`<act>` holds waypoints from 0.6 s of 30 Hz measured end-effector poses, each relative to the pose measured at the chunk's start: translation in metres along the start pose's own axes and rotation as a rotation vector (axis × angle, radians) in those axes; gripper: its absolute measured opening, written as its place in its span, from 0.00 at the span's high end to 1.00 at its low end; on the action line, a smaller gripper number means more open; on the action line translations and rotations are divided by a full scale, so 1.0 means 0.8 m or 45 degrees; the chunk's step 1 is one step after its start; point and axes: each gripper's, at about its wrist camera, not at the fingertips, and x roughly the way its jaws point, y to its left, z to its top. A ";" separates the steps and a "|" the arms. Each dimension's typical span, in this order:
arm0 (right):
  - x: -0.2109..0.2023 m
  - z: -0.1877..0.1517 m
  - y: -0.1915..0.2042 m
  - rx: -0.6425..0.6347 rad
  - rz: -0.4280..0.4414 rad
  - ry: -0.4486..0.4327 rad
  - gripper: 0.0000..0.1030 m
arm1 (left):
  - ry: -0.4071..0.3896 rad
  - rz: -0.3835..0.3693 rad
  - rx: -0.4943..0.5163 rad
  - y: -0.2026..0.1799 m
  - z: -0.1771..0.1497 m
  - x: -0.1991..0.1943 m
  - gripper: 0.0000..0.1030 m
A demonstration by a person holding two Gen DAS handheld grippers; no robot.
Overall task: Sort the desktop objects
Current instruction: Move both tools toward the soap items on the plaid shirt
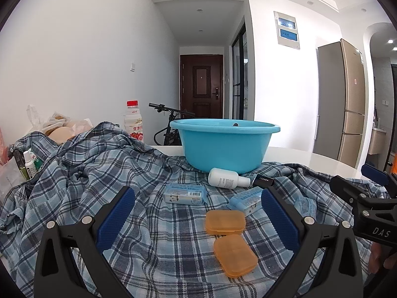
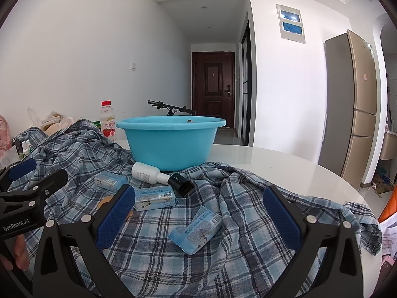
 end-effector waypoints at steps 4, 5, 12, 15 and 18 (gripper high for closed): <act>0.005 -0.001 0.001 -0.010 0.035 0.022 0.00 | 0.044 -0.020 0.022 -0.002 0.000 0.013 0.00; 0.007 -0.001 0.004 -0.015 0.038 0.028 0.00 | 0.054 -0.022 0.027 -0.003 0.000 0.015 0.00; 0.006 -0.002 0.002 -0.005 0.080 0.029 0.00 | 0.114 -0.073 0.032 -0.003 -0.001 0.027 0.00; 0.007 -0.001 -0.005 0.029 0.109 0.032 0.00 | 0.174 -0.119 0.021 -0.001 -0.002 0.038 0.00; 0.008 0.000 -0.012 0.043 0.104 0.046 0.00 | 0.251 -0.152 0.023 0.001 -0.004 0.052 0.00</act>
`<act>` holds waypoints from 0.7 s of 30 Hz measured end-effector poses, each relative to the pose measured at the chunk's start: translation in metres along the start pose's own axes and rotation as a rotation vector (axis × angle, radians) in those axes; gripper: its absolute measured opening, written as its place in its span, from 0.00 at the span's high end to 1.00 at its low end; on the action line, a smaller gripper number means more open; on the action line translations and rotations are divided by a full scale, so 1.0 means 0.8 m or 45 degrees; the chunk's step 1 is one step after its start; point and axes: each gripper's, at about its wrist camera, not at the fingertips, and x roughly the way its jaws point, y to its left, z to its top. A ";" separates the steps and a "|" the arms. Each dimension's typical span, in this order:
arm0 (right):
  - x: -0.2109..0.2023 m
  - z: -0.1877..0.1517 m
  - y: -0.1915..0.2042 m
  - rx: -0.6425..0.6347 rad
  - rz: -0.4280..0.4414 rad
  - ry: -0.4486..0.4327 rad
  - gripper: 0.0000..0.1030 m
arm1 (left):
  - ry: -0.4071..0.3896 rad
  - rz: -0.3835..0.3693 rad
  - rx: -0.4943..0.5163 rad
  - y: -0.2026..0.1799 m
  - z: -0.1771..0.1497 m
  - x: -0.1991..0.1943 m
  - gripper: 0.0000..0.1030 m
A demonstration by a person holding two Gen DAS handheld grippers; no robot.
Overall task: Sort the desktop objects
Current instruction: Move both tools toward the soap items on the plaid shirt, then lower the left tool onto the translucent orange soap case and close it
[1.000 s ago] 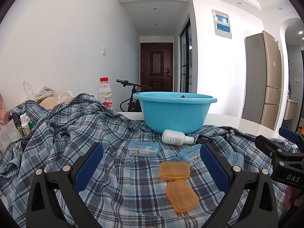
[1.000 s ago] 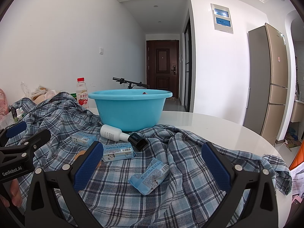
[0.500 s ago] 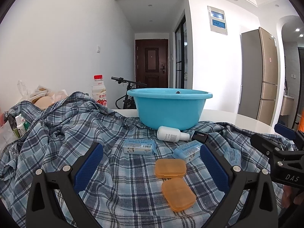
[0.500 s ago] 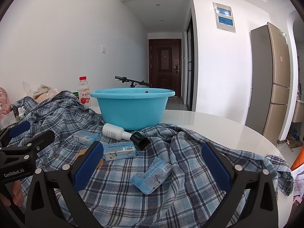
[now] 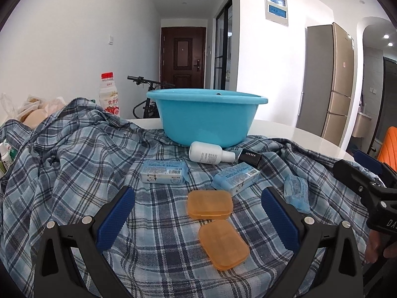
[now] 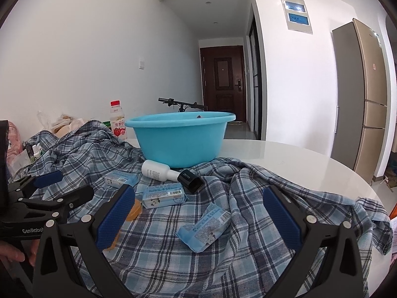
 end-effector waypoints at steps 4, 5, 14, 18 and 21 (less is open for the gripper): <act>0.000 0.003 -0.008 -0.002 0.011 0.036 0.00 | 0.134 -0.013 0.024 0.002 0.000 0.021 0.00; 0.001 0.005 -0.010 -0.003 0.018 0.051 0.00 | 0.177 -0.027 0.018 0.003 0.001 0.026 0.00; 0.012 0.021 -0.012 -0.129 0.128 0.224 0.00 | 0.399 -0.092 0.079 0.006 0.014 0.061 0.00; 0.020 0.020 -0.016 -0.193 0.169 0.303 0.00 | 0.480 -0.116 0.136 -0.001 0.018 0.076 0.00; 0.026 0.016 -0.022 -0.211 0.183 0.362 0.00 | 0.535 -0.138 0.150 -0.005 0.020 0.090 0.00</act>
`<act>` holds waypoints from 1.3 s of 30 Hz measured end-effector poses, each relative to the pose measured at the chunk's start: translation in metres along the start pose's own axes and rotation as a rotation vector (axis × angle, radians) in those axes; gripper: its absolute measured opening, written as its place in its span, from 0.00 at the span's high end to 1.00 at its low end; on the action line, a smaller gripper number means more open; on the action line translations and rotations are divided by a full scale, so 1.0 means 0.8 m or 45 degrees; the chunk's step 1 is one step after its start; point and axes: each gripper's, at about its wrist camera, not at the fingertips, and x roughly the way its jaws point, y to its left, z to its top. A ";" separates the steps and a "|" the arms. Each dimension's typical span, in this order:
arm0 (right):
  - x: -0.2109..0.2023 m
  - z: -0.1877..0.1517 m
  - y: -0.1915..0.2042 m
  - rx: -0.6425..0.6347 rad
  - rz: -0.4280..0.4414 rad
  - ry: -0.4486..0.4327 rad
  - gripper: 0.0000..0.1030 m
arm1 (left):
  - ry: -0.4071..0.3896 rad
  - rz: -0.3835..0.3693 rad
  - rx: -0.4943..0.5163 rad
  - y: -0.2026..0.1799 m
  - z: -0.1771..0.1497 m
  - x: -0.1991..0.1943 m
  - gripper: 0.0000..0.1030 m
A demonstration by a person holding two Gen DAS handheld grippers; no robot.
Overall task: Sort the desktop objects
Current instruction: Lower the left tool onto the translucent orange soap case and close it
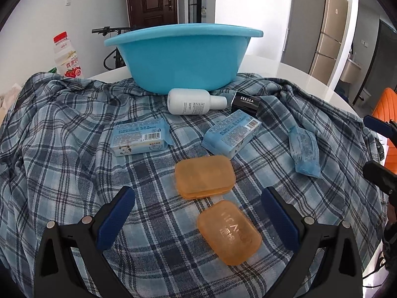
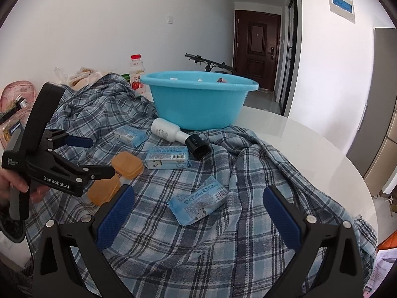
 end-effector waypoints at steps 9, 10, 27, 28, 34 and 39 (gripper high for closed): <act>0.009 -0.008 -0.002 -0.021 0.063 0.099 0.00 | 0.173 -0.072 0.024 -0.003 0.025 0.043 0.00; 0.008 -0.009 -0.001 -0.027 0.065 0.104 0.00 | 0.179 -0.072 0.015 -0.002 0.027 0.046 0.00; 0.011 -0.011 0.000 -0.057 0.051 0.125 0.00 | 0.263 -0.077 0.021 -0.005 0.046 0.075 0.00; 0.011 -0.011 0.000 -0.056 0.051 0.127 0.00 | 0.271 -0.076 0.021 -0.005 0.046 0.077 0.00; 0.012 -0.011 -0.006 -0.044 0.055 0.137 0.00 | 0.296 -0.057 0.018 0.000 0.043 0.087 0.00; 0.014 -0.015 -0.009 -0.035 0.051 0.138 0.00 | 0.285 -0.022 0.027 0.005 0.045 0.087 0.10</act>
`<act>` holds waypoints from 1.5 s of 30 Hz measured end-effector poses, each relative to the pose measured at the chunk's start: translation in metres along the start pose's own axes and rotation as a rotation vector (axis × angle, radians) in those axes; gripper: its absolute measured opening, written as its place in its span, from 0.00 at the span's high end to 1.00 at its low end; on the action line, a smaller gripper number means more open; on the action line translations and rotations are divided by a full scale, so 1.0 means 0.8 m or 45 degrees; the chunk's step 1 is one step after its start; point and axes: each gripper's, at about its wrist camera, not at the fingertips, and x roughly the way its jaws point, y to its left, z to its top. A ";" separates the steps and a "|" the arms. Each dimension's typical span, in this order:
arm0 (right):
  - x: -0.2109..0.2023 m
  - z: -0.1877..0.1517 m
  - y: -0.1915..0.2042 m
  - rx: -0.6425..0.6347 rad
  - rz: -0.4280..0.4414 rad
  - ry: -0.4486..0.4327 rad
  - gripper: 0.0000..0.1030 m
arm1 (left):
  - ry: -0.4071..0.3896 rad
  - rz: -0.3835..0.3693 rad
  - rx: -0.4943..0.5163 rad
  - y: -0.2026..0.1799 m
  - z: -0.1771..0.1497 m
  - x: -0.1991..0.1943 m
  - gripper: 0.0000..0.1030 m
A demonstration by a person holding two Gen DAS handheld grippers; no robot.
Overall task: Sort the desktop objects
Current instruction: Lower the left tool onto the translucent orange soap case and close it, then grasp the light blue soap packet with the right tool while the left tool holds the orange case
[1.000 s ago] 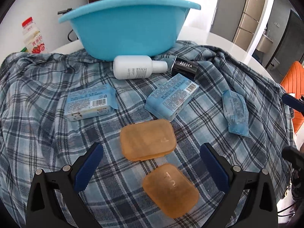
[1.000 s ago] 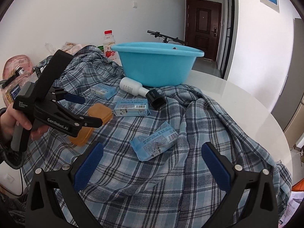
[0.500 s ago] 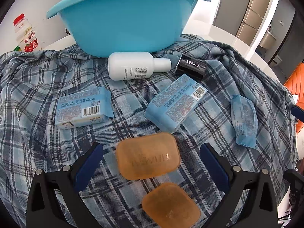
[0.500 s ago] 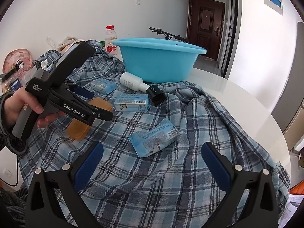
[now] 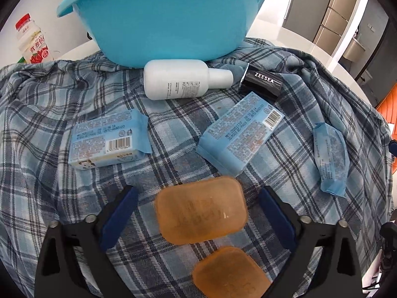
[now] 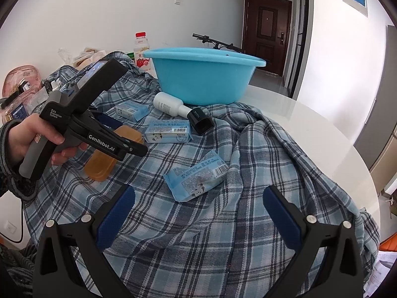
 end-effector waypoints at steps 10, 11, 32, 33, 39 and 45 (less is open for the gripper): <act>-0.001 -0.002 -0.001 -0.010 -0.009 0.001 0.00 | -0.039 0.041 0.080 0.004 -0.007 -0.027 0.36; -0.002 -0.002 -0.001 -0.012 -0.009 0.002 0.00 | -0.036 0.035 0.081 0.005 -0.009 -0.032 0.36; 0.009 0.025 0.002 -0.229 0.302 0.068 0.00 | -0.066 0.014 0.157 0.001 -0.037 -0.083 0.36; 0.013 0.028 0.002 -0.244 0.323 0.077 0.00 | -0.067 0.010 0.160 0.000 -0.037 -0.084 0.36; 0.046 0.039 -0.007 -0.302 0.393 0.147 0.00 | -0.063 -0.027 0.197 -0.012 -0.040 -0.089 0.36; 0.076 0.038 0.001 -0.379 0.439 0.235 0.00 | -0.060 -0.042 0.216 -0.023 -0.044 -0.090 0.36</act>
